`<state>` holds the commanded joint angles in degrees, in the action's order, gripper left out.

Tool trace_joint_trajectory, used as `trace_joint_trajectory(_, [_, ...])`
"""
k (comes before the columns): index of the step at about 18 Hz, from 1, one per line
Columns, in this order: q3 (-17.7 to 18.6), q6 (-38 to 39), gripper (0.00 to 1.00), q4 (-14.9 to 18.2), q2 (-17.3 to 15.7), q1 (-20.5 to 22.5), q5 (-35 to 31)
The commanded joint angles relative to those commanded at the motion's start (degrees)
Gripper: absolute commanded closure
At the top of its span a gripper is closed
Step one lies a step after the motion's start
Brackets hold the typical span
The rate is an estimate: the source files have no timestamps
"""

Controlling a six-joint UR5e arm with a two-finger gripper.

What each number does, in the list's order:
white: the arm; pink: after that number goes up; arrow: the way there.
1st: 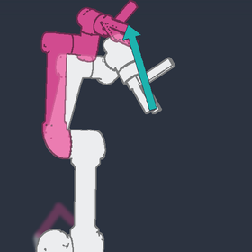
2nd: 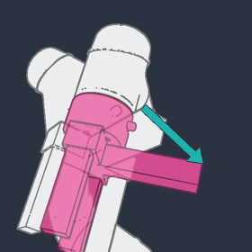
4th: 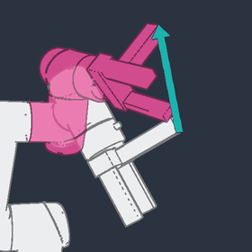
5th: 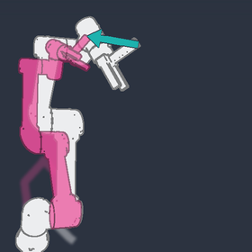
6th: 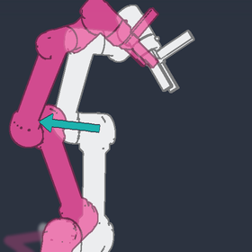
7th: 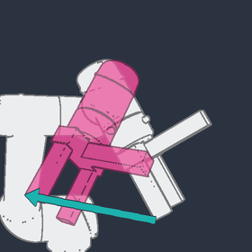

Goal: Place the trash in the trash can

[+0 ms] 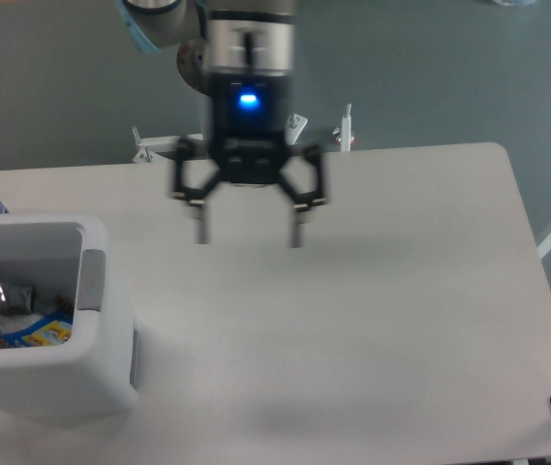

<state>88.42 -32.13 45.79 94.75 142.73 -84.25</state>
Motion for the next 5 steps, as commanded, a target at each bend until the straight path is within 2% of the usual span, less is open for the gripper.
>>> trace_joint_trajectory(2, [1.3,-7.5,0.00,2.0,-0.1,0.4,-5.3])
trace_joint_trajectory(5, [1.5,-14.0,0.00,5.7,-0.6,2.1,-6.5])
